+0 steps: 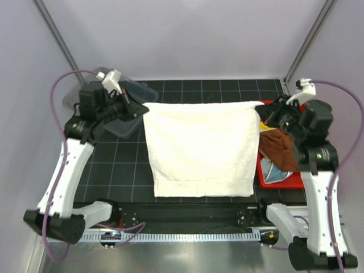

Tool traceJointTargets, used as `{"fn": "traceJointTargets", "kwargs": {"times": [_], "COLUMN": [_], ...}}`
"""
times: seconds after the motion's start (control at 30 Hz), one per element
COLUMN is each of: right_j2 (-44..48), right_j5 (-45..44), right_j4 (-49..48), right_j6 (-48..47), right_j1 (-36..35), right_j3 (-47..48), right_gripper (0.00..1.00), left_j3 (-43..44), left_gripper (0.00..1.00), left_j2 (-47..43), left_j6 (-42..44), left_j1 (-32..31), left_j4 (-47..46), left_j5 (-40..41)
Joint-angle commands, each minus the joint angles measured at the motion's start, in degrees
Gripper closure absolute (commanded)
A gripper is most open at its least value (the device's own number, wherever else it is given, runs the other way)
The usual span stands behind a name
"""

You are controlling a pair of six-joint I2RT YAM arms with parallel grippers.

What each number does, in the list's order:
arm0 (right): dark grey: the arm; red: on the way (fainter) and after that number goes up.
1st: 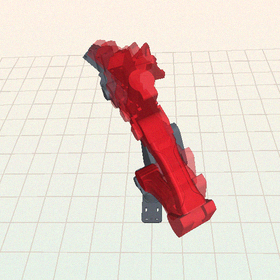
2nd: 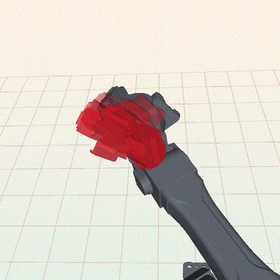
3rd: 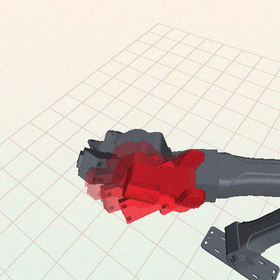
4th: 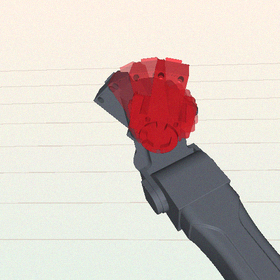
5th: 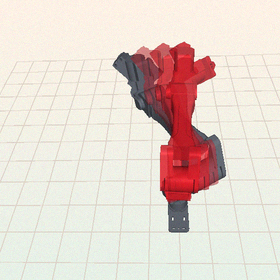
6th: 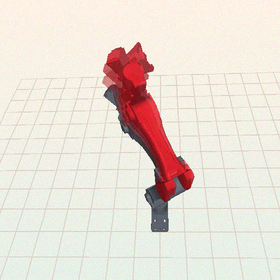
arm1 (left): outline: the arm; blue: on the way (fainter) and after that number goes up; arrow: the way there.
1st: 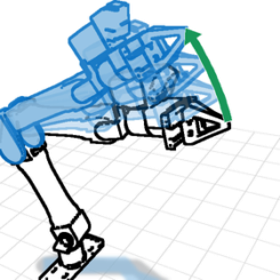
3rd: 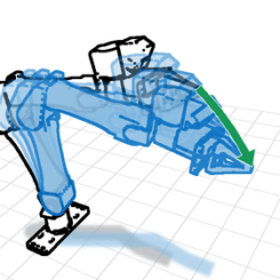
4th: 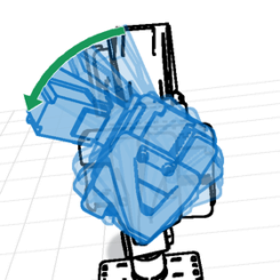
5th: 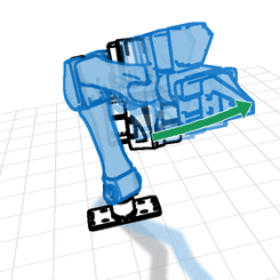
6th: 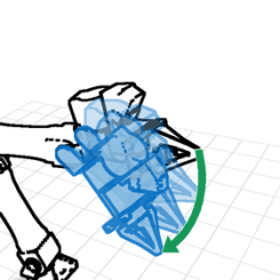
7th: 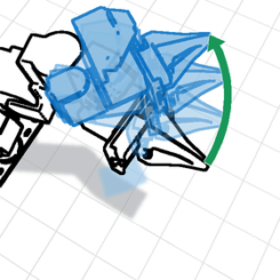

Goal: Fold and stack the towels
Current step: Fold the towel

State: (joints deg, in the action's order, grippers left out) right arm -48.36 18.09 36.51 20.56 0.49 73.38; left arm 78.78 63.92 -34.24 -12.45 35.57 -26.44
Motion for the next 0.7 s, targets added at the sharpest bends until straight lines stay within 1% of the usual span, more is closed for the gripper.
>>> {"fn": "traceJointTargets", "kwargs": {"times": [0.0, 0.03, 0.07, 0.1, 0.13, 0.17, 0.2, 0.23, 0.27, 0.3, 0.33, 0.37, 0.4, 0.43, 0.47, 0.5, 0.53, 0.57, 0.6, 0.63, 0.67], "right_j2": [-8.0, -10.1, -12.1, -16.8, -19.4, -22.0, -25.2, -30.7, -34.0, -36.8, -42.2, -44.7, -46.9, -51.6, -53.5, -55.7, -58.8, -60.3, -61.5, -62.4, -63.1], "right_j5": [1.2, 1.7, 2.6, 3.1, 3.6, 4.4, 5.9, 6.5, 6.9, 7.6, 7.8, 7.7, 7.7, 7.8, 7.7, 7.6, 6.4, 5.0, 5.0, 1.2, -1.4], "right_j4": [-13.3, -16.0, -21.6, -24.7, -27.4, -30.0, -35.8, -39.3, -43.7, -45.6, -47.2, -49.5, -50.2, -50.7, -51.1, -50.8, -48.7, -46.6, -43.7, -39.8, -30.5], "right_j6": [1.8, 2.2, 2.5, 2.7, 3.1, 3.9, 4.6, 5.4, 7.0, 7.7, 8.4, 9.4, 9.8, 9.8, 10.0, 10.1, 9.8, 8.6, 7.8, 6.8, 5.9], "right_j1": [0.4, 0.4, 0.4, 0.4, 0.4, 0.4, 0.4, 0.4, 0.4, 0.4, 0.4, 0.4, 0.4, 0.4, 0.4, 0.4, 0.4, 0.4, 0.4, 0.4, 0.4], "right_j3": [-5.5, -8.1, -8.9, -9.7, -10.5, -10.5, -10.6, -10.4, -9.9, -9.1, -7.7, -6.6, -5.3, -2.7, -1.2, 0.3, 3.7, 7.8, 7.8, 12.7, 15.1], "right_gripper": [0.99, 0.99, 0.99, 0.99, 0.99, 0.99, 0.99, 0.99, 0.99, 0.99, 0.99, 0.99, 0.98, 0.94, 0.9, 0.84, 0.7, 0.62, 0.56, 0.5, 0.48], "left_j3": [-3.0, -3.4, -3.5, -2.5, -1.7, -0.2, 2.8, 4.9, 6.7, 8.8, 13.2, 15.3, 17.6, 21.1, 23.0, 24.5, 27.0, 28.1, 29.1, 30.3, 31.4], "left_gripper": [1.0, 1.0, 1.0, 1.0, 1.0, 0.99, 0.94, 0.92, 0.87, 0.87, 0.86, 0.84, 0.83, 0.8, 0.73, 0.7, 0.64, 0.6, 0.57, 0.54, 0.52], "left_j2": [7.0, 10.5, 12.3, 14.5, 17.3, 22.4, 25.9, 28.9, 35.3, 38.3, 41.1, 46.9, 49.1, 51.5, 53.3, 56.3, 57.2, 58.5, 58.5, 58.5, 57.8], "left_j6": [1.8, 2.1, 2.6, 3.1, 3.7, 4.8, 5.3, 5.8, 6.6, 7.1, 7.3, 7.5, 7.6, 7.6, 7.6, 7.6, 7.6, 7.8, 8.0, 8.3, 9.0], "left_j1": [0.6, 0.7, 0.7, 0.7, 0.8, 0.8, 0.8, 0.8, 0.8, 0.8, 0.8, 0.8, 0.8, 0.8, 0.8, 0.8, 0.8, 0.8, 0.8, 0.8, 0.8], "left_j4": [-4.2, -6.7, -11.7, -13.9, -15.7, -17.4, -20.1, -21.1, -22.6, -23.0, -23.1, -23.3, -23.3, -23.3, -23.2, -23.2, -22.8, -22.2, -21.3, -19.8, -17.1], "left_j5": [3.8, 5.2, 5.8, 6.0, 6.1, 5.9, 5.0, 4.1, 1.4, 0.4, -0.4, -1.8, -2.0, -2.0, -2.2, -1.7, -1.1, 0.8, 0.9, 3.9, 5.2]}}
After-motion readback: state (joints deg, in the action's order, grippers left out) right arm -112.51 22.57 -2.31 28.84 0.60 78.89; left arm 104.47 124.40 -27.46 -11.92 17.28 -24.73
